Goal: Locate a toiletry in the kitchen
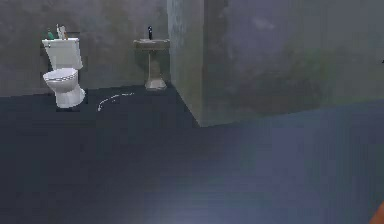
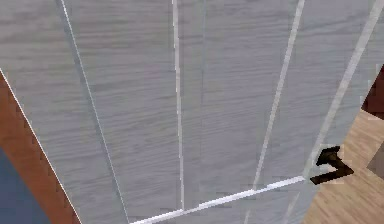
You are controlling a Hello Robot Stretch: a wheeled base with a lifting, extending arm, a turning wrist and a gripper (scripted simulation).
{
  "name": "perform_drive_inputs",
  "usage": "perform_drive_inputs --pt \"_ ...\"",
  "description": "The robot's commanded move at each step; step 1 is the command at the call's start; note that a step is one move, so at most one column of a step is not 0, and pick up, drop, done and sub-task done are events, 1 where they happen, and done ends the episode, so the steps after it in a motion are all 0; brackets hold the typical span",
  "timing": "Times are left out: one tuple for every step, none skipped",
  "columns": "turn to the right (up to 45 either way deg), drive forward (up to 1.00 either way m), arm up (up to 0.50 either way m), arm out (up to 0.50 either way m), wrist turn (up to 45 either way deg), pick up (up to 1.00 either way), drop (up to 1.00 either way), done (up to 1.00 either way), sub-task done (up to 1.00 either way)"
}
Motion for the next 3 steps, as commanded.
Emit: perform_drive_inputs --pt "6.0 0.0 0.0 0.0 0.0 0.0 0.0 0.0 0.0" --pt "0.0 0.25 0.0 0.0 0.0 0.0 0.0 0.0 0.0" --pt "-18.0 0.0 0.0 0.0 0.0 0.0 0.0 0.0 0.0"
